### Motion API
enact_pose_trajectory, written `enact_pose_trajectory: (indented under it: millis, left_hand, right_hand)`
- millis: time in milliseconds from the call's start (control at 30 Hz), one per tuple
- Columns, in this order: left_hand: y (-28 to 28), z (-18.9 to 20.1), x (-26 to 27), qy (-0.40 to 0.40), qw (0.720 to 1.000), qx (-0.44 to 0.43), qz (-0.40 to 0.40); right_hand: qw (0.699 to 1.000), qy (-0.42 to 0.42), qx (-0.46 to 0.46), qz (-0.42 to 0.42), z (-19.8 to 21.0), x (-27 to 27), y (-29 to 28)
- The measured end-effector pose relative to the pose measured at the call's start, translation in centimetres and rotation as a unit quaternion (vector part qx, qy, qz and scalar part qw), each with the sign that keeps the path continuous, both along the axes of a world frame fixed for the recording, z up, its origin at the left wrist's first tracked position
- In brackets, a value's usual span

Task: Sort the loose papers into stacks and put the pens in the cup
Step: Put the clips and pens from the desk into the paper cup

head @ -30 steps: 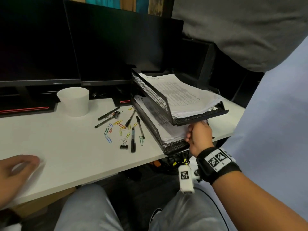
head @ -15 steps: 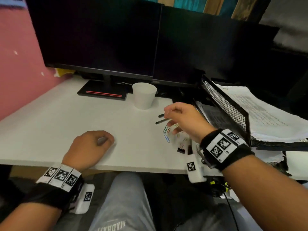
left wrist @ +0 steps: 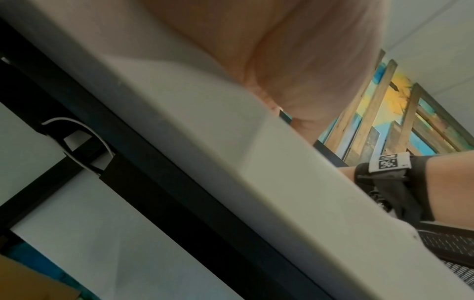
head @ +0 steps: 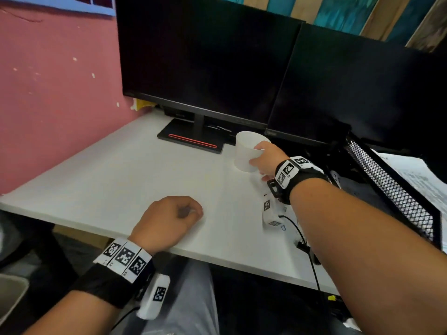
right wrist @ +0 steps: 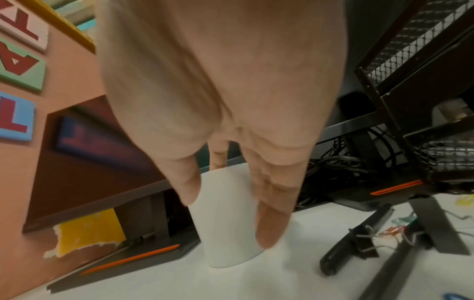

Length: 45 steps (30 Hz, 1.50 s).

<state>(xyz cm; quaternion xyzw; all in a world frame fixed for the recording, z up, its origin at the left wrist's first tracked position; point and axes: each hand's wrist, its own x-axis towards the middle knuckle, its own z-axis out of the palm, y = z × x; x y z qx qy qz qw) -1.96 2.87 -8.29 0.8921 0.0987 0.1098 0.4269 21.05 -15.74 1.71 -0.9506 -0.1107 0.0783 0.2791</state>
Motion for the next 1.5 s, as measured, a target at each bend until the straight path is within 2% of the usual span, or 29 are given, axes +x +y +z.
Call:
enact_pose_trajectory:
  millis: [200,300,467,567,700,867,967,1033,1100,1267,1500]
  left_hand:
    - [0.3,1.1,-0.3,-0.017,0.996,-0.089,-0.020]
    - [0.5,2.0,-0.6,-0.022,0.995,-0.097,-0.026]
    - [-0.8,5.3,-1.5,-0.075,0.996,-0.043,-0.038]
    - [-2.4,6.9,-2.2,-0.103,0.992,0.007,-0.066]
    - [-4.4,7.4,-3.0,-0.096,0.987,0.073,-0.110]
    - [-6.1,8.0,-2.9,-0.115,0.977,0.142,-0.114]
    - [-6.6,8.3,-2.7,-0.122,0.973,0.166,-0.104]
    - [-6.6,8.7,-2.4,-0.119,0.976,0.160,-0.091]
    - [-6.3,8.9,-2.0,-0.117,0.977,0.156,-0.086]
    - [-5.9,8.8,-1.4,-0.130,0.978,0.144,-0.073]
    - [-5.8,8.4,-1.3,-0.131,0.978,0.145,-0.076]
  right_hand:
    - [0.993,-0.052,-0.109,-0.007,-0.1,-1.2,0.4]
    - [0.992,-0.052,-0.110,0.034,0.8,-3.1,-0.2]
    - [0.992,-0.034,-0.055,0.109,2.1,-8.7,-2.7]
    - [0.985,-0.050,-0.057,0.153,2.8,-12.5,-4.4]
    - [0.975,-0.065,-0.071,0.199,3.9,-16.3,-6.5]
    - [0.960,-0.082,-0.099,0.247,4.5,-18.5,-8.2]
    - [0.970,-0.091,-0.052,0.218,5.0,-17.4,-9.7]
    - [0.986,-0.057,0.031,0.155,5.3,-15.8,-11.2]
    - [0.993,-0.043,0.064,0.092,5.3,-14.0,-12.8]
    - [0.997,-0.001,-0.071,0.032,2.8,-11.2,-13.9]
    - [0.980,0.023,-0.197,0.026,-0.4,-9.6,-9.7]
